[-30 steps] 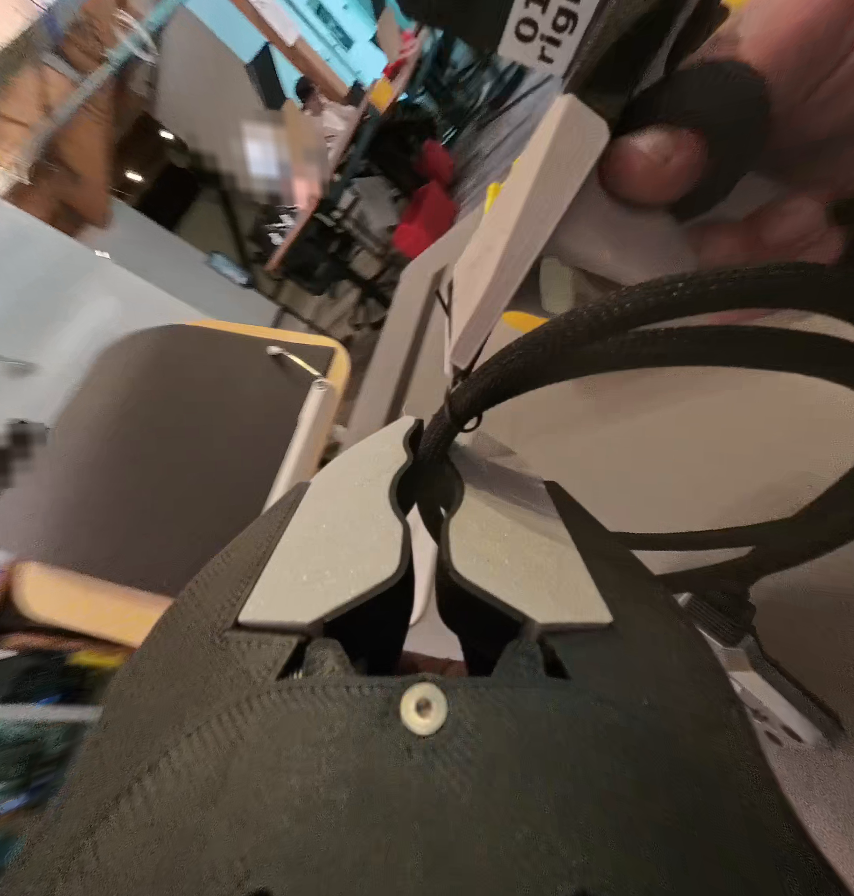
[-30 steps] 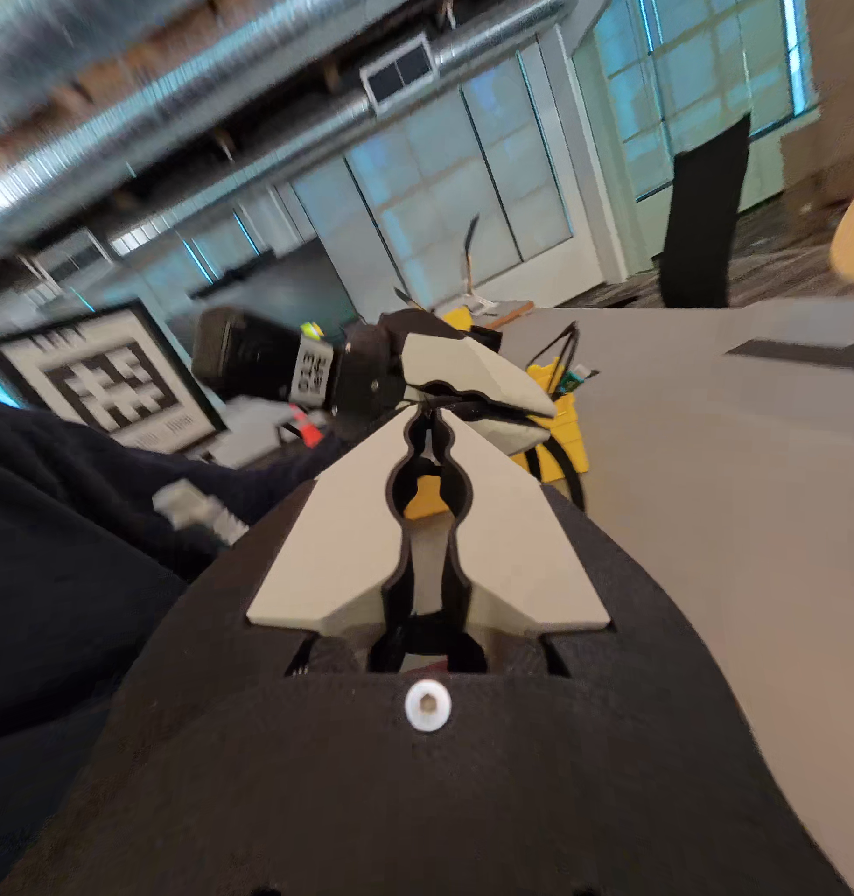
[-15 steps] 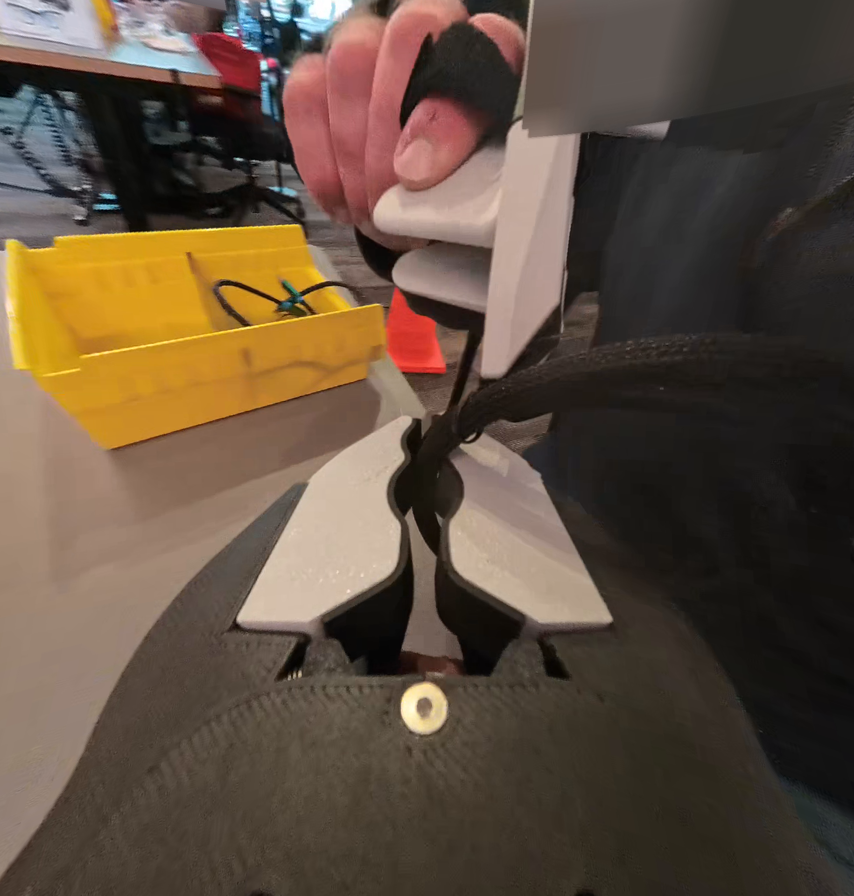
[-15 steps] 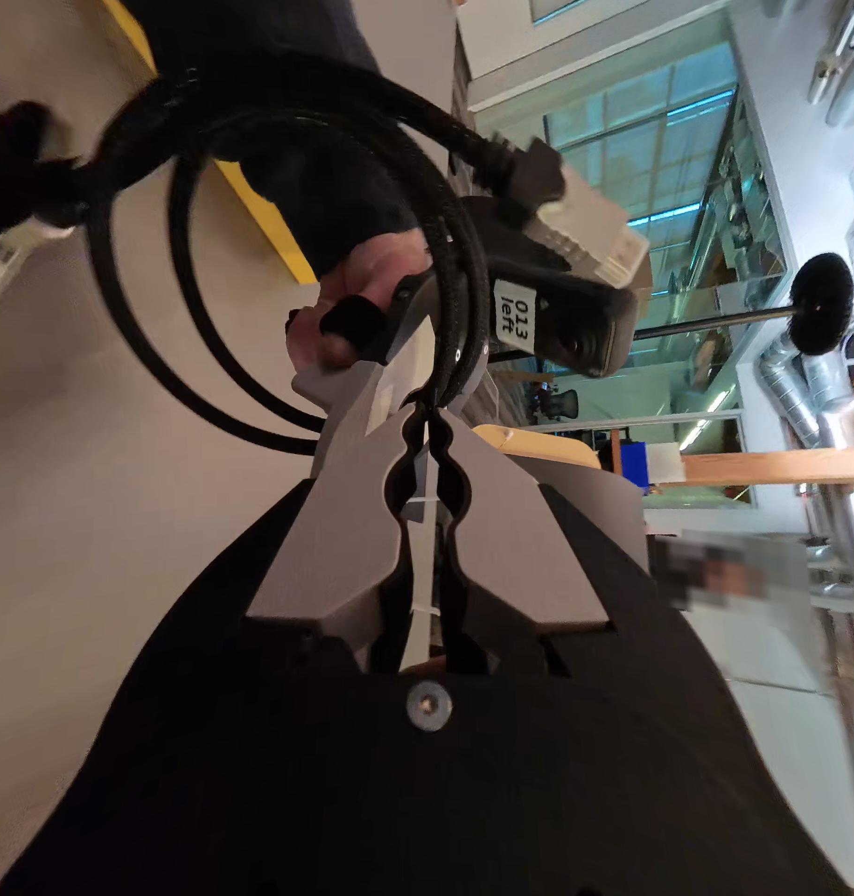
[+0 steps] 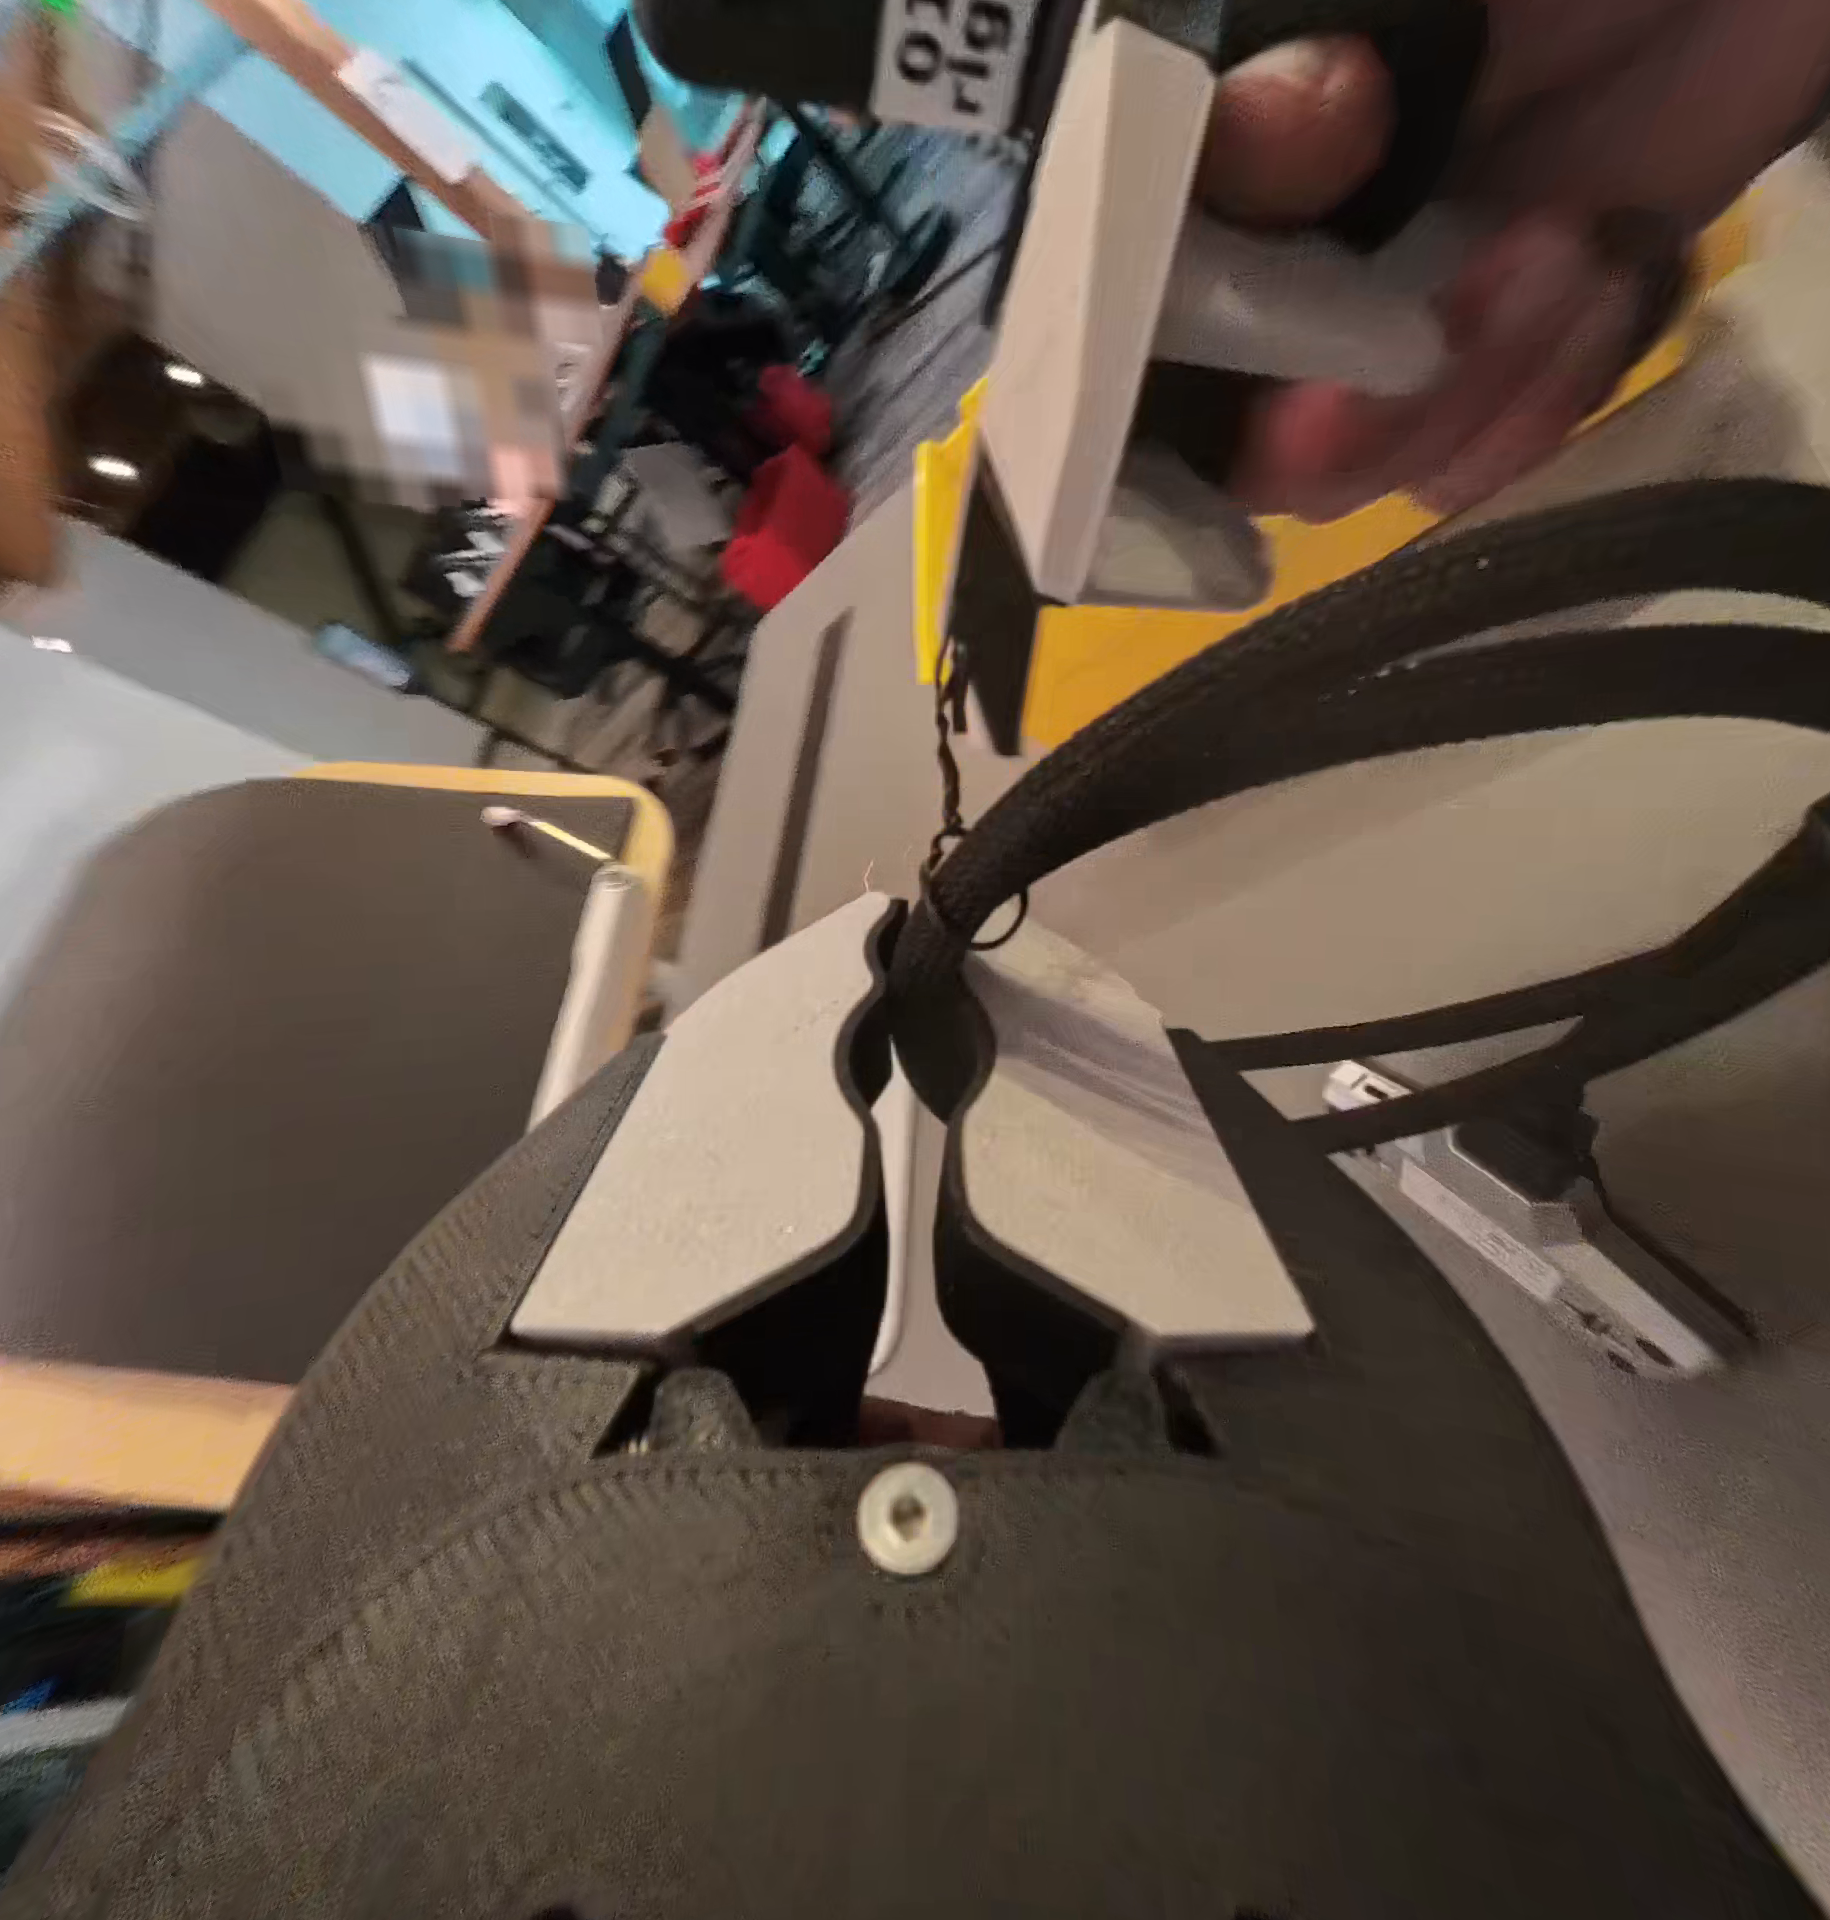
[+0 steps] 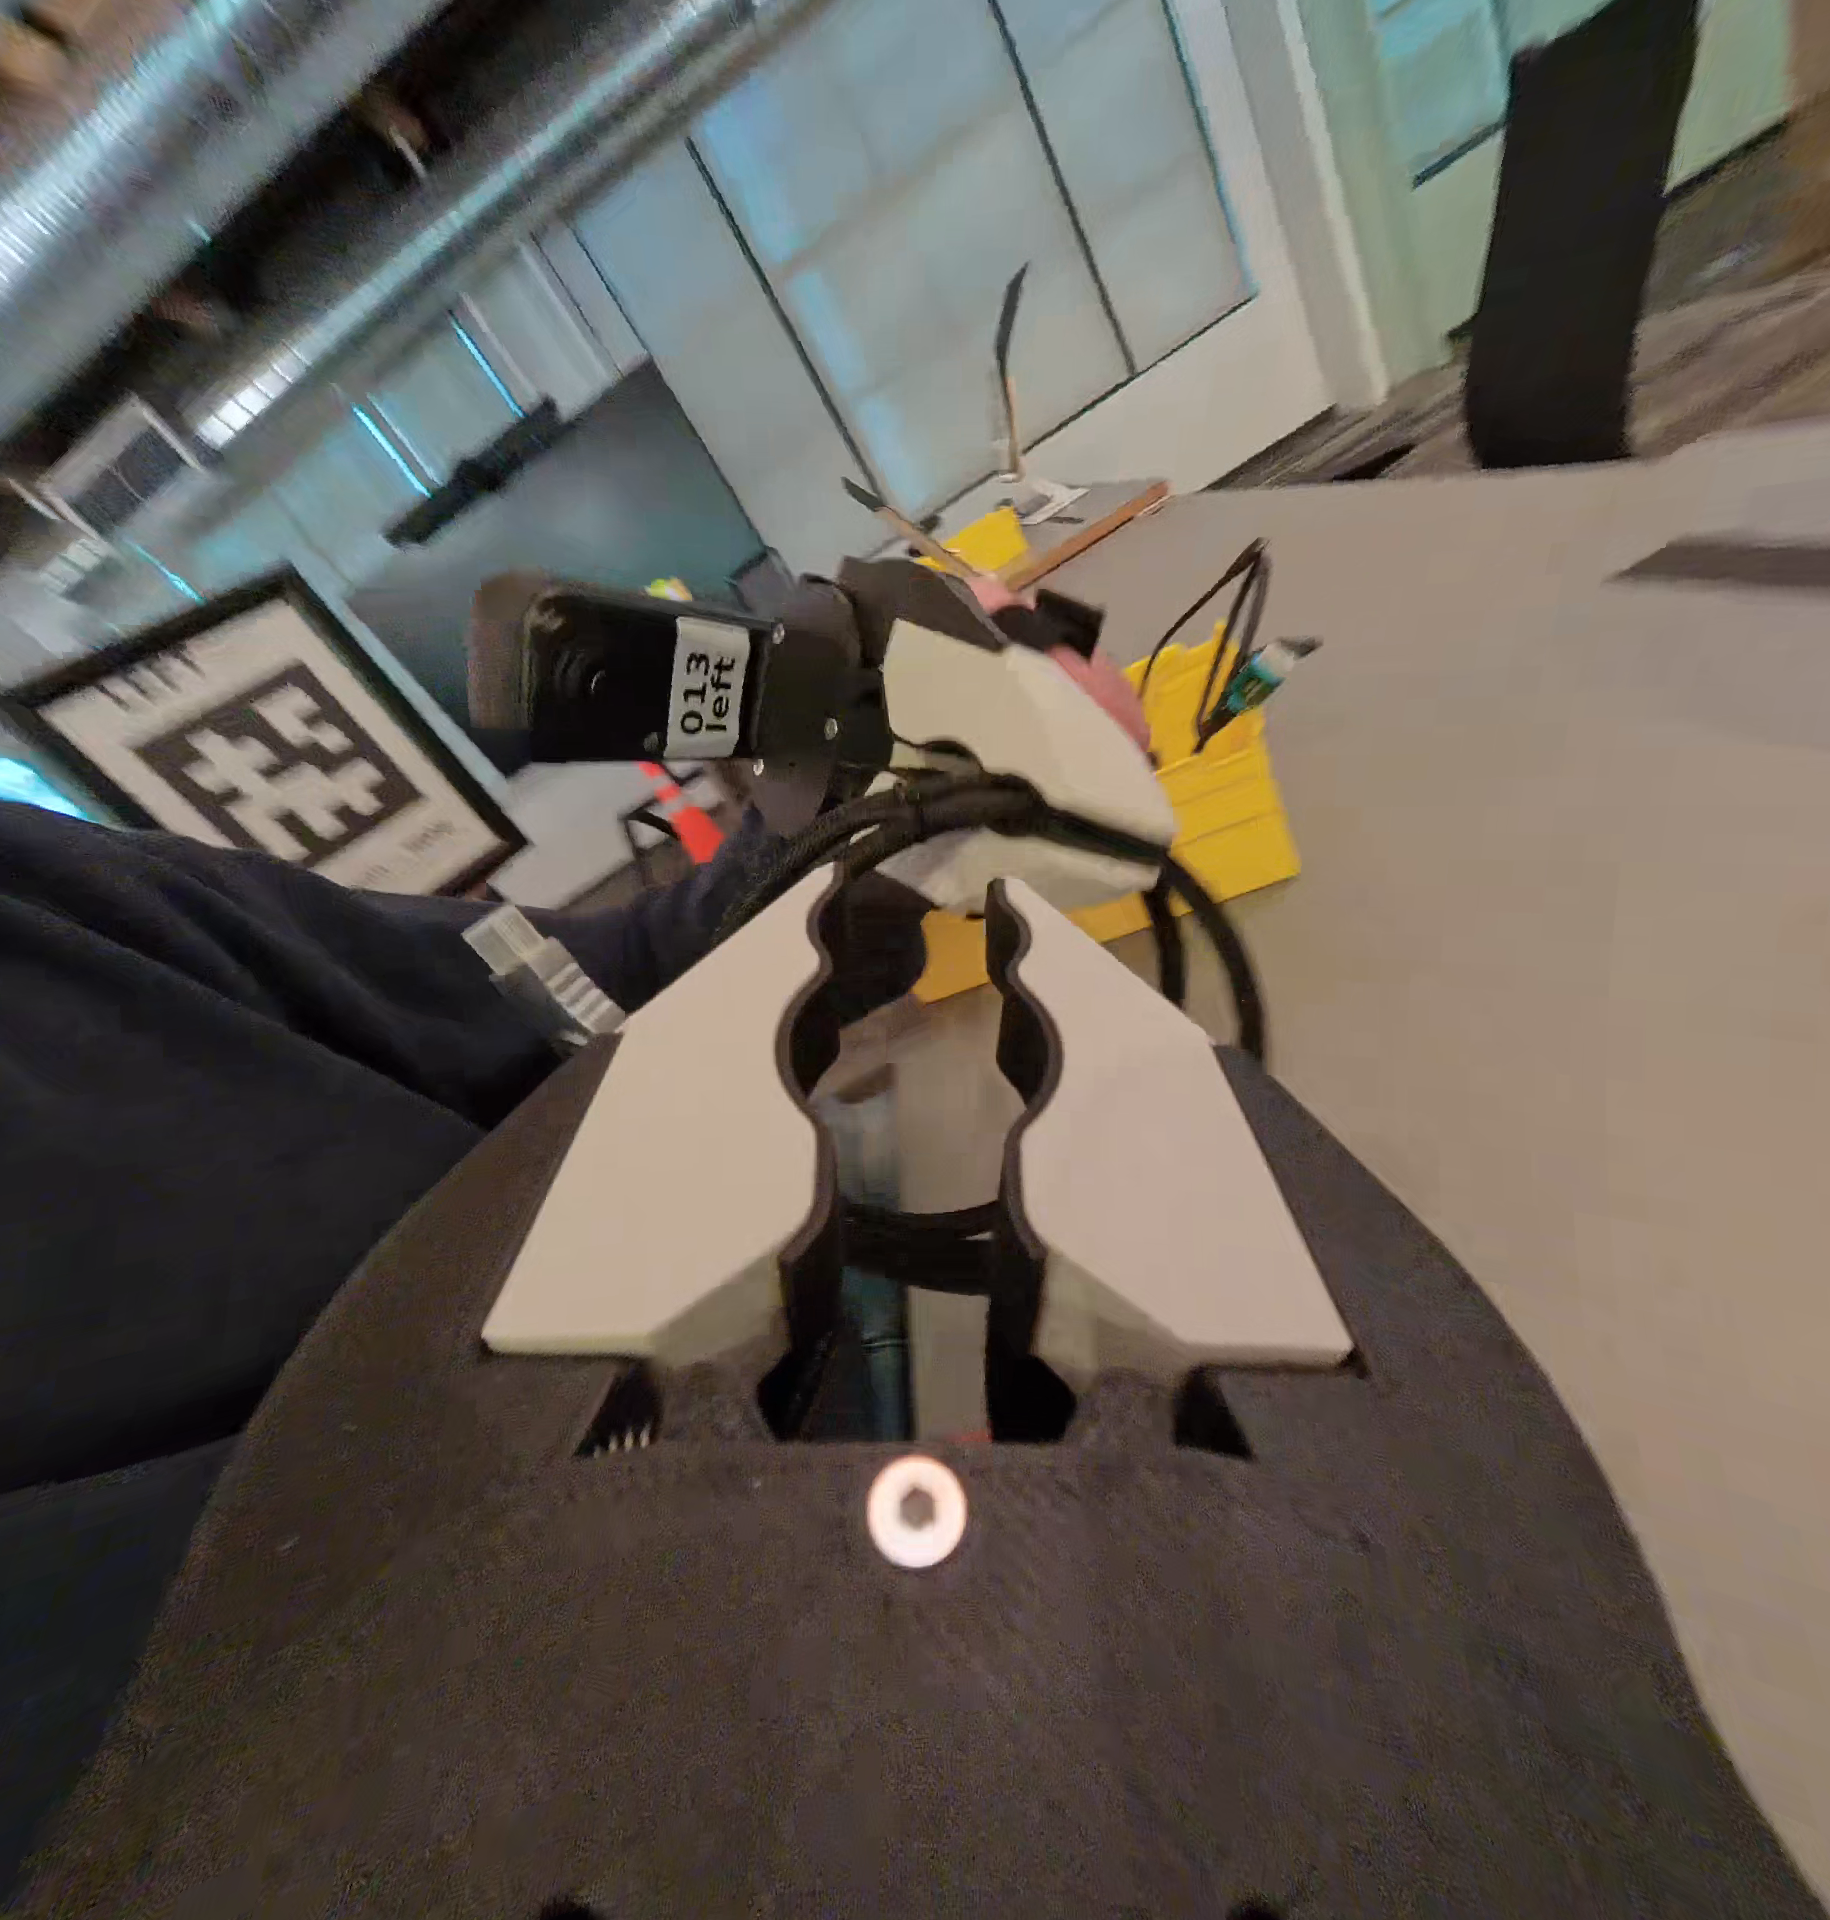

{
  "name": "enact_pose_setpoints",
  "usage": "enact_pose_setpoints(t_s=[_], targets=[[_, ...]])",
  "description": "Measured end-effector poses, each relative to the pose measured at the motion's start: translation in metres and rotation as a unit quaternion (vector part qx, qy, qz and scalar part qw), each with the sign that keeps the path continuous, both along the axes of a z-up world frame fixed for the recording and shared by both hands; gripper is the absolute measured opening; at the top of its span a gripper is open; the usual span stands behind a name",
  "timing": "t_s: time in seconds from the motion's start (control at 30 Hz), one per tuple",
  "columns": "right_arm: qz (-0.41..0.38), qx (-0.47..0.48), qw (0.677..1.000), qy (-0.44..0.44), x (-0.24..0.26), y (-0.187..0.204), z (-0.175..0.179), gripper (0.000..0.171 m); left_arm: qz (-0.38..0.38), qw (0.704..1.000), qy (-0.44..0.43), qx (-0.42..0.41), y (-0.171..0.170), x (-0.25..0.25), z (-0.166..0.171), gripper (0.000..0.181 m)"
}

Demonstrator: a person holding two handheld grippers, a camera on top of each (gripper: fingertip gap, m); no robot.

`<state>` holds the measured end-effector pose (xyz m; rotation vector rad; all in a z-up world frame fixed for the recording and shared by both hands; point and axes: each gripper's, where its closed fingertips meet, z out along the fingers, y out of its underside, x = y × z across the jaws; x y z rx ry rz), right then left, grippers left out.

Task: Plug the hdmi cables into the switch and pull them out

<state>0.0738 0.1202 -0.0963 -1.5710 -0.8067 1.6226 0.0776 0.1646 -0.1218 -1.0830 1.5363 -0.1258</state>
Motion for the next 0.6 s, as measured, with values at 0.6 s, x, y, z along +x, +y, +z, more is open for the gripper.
enact_pose_setpoints(t_s=[0.6], targets=[[0.009,-0.166,0.983,0.073,0.002,0.008,-0.029,0.025,0.122,0.955,0.078,0.260,0.015,0.005,-0.001,0.003]])
